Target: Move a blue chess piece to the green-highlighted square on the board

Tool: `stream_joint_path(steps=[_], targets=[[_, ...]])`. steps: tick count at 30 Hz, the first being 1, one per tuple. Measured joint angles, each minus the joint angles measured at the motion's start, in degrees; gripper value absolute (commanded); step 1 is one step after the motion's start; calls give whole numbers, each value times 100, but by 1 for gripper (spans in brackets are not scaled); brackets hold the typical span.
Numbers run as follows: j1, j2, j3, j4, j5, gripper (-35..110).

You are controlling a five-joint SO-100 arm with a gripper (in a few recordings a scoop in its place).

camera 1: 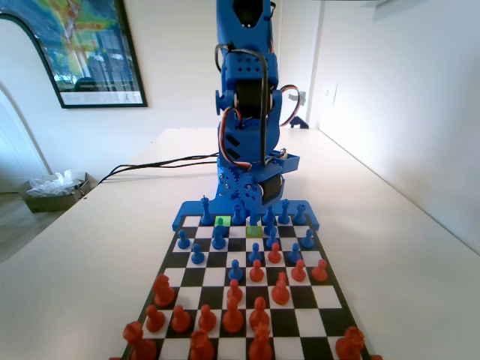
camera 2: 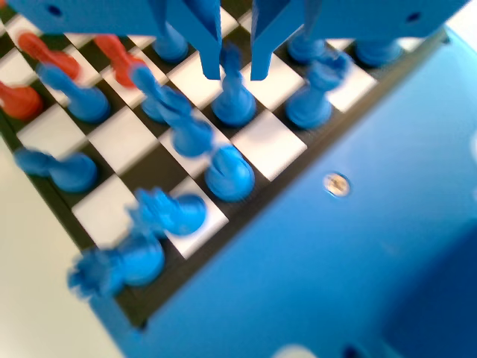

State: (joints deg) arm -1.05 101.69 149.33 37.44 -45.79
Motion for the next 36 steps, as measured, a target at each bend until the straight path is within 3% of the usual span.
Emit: stream_joint_path(steps=[16, 36], targets=[[-114, 0, 62, -9, 114, 1], [642, 360, -1213, 2285, 589, 1]])
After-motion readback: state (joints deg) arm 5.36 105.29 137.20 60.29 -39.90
